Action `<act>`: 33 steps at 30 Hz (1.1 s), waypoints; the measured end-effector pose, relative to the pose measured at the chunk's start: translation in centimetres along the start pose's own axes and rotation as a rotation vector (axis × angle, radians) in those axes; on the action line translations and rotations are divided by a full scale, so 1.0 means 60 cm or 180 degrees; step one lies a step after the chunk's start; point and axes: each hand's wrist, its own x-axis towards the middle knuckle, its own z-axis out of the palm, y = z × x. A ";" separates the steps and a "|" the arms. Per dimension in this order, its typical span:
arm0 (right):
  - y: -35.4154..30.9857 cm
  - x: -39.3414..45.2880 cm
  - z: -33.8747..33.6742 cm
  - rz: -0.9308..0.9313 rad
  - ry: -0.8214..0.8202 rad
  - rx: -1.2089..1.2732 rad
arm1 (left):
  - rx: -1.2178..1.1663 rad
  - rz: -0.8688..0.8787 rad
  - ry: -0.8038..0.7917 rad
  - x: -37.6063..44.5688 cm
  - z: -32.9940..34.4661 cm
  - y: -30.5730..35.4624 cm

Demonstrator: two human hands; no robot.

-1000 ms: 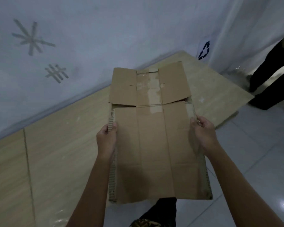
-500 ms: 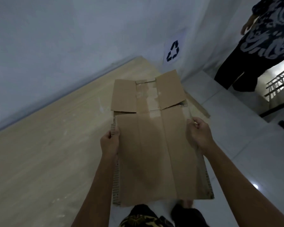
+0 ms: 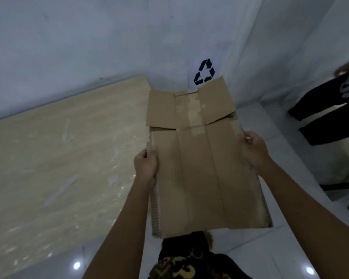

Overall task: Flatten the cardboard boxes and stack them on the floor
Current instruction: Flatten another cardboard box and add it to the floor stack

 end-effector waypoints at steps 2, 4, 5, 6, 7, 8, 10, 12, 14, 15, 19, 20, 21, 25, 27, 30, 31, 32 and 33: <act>0.002 0.068 -0.020 -0.0072 -0.0090 -0.0141 | -0.0115 -0.0088 0.0146 0.012 0.058 0.001; 0.005 0.136 -0.032 -0.0133 -0.0159 -0.0248 | -0.0131 -0.0152 0.0338 0.031 0.114 0.002; 0.008 0.171 -0.036 -0.0166 -0.0207 -0.0300 | -0.0080 -0.0192 0.0435 0.043 0.144 0.002; 0.013 0.204 -0.040 -0.0201 -0.0240 -0.0343 | -0.0054 -0.0226 0.0530 0.054 0.173 0.003; 0.021 0.237 -0.045 -0.0222 -0.0255 -0.0369 | -0.0034 -0.0223 0.0600 0.066 0.203 0.003; 0.030 0.268 -0.049 -0.0232 -0.0290 -0.0403 | 0.0012 -0.0211 0.0671 0.077 0.232 0.002; 0.053 0.324 -0.057 -0.0228 -0.0357 -0.0425 | 0.0103 -0.0161 0.0674 0.097 0.285 0.000; 0.083 0.378 -0.060 -0.0239 -0.0442 -0.0537 | 0.0130 -0.0121 0.0687 0.115 0.340 -0.013; 0.115 0.426 -0.056 -0.0191 -0.0450 -0.0657 | 0.0066 -0.0200 0.0704 0.139 0.384 -0.040; 0.135 0.453 -0.050 -0.0170 -0.0461 -0.0702 | 0.0069 -0.0314 0.0727 0.155 0.406 -0.058; 0.238 0.550 -0.006 -0.0193 -0.0540 -0.0932 | 0.0342 -0.0809 0.0852 0.217 0.475 -0.160; 0.269 0.574 0.013 -0.0213 -0.0572 -0.0996 | 0.0401 -0.0885 0.0898 0.237 0.493 -0.194; 0.300 0.599 0.032 -0.0260 -0.0597 -0.1071 | 0.0421 -0.0921 0.0952 0.259 0.513 -0.229; 0.436 0.696 0.135 -0.0353 -0.0655 -0.1290 | -0.0028 -0.1316 0.1031 0.356 0.567 -0.392; 0.503 0.745 0.189 -0.0261 -0.0669 -0.1262 | -0.0271 -0.1421 0.1015 0.407 0.587 -0.473; 0.595 0.810 0.263 -0.0094 -0.0685 -0.1216 | -0.0281 -0.1428 0.1072 0.479 0.615 -0.577; 0.624 0.830 0.285 -0.0120 -0.0698 -0.1242 | -0.0217 -0.1366 0.1075 0.500 0.625 -0.612; 0.651 0.851 0.308 -0.0141 -0.0698 -0.1264 | -0.0114 -0.1304 0.1065 0.524 0.636 -0.647; 0.675 0.869 0.328 -0.0140 -0.0690 -0.1279 | -0.0029 -0.1279 0.1037 0.547 0.648 -0.676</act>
